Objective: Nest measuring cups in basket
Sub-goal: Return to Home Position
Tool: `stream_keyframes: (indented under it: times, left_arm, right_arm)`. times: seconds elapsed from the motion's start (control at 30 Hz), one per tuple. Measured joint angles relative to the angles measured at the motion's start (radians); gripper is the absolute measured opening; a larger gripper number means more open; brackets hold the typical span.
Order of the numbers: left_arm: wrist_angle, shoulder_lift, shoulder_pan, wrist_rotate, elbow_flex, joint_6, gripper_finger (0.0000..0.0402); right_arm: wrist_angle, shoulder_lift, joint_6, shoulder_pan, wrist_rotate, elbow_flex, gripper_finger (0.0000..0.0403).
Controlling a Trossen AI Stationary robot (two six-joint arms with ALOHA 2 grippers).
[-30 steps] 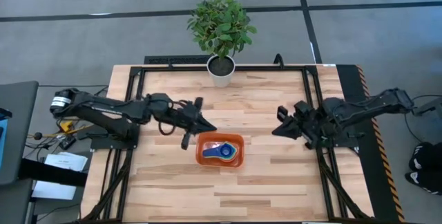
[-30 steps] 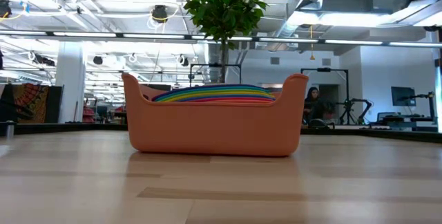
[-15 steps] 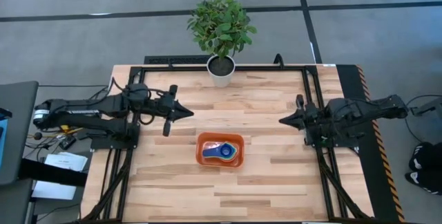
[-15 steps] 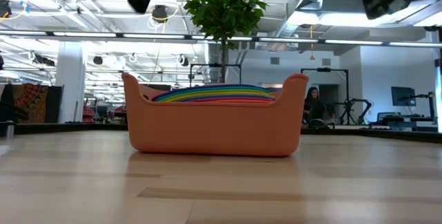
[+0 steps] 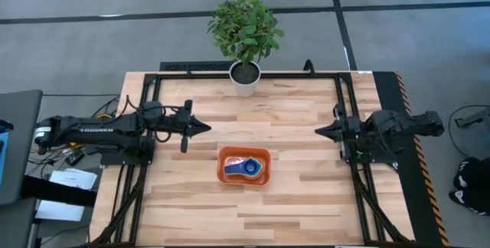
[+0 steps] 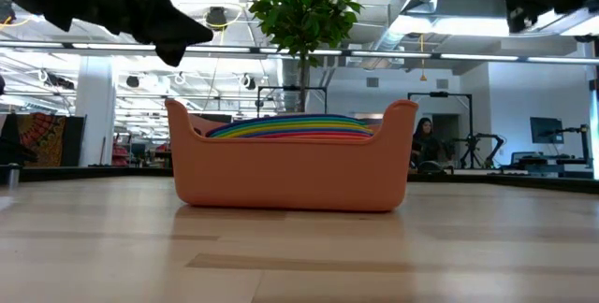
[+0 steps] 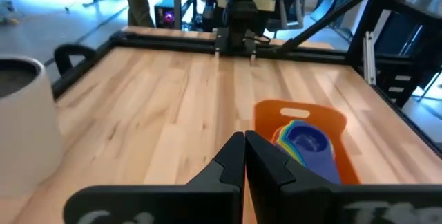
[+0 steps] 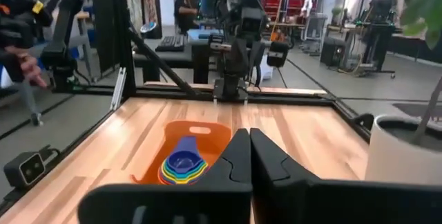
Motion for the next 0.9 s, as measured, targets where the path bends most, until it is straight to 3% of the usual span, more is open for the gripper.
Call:
stream_keyframes:
  times: [0.2, 0.37, 0.57, 0.73, 0.9]
  left_arm:
    - [0.025, -0.051, 0.037, -0.008, -0.056, 0.036, 0.0000]
    - [0.138, -0.056, 0.052, -0.029, -0.126, -0.011, 0.0000]
    - [0.181, -0.083, 0.052, 0.043, -0.165, -0.028, 0.0000]
    - [0.148, -0.174, 0.052, 0.084, -0.179, -0.047, 0.0000]
    - [-0.022, -0.333, 0.036, 0.061, -0.179, -0.068, 0.0000]
  right_arm:
    - [0.023, -0.129, 0.100, -0.011, -0.002, -0.116, 0.0006]
    - [0.036, -0.126, 0.112, -0.011, -0.017, -0.131, 0.0004]
    - [0.173, -0.128, 0.112, -0.010, -0.057, -0.194, 0.0014]
    - [0.282, -0.127, 0.150, -0.011, -0.057, -0.277, 0.0006]
    - [0.364, -0.126, 0.224, -0.002, -0.081, -0.327, 0.0012]
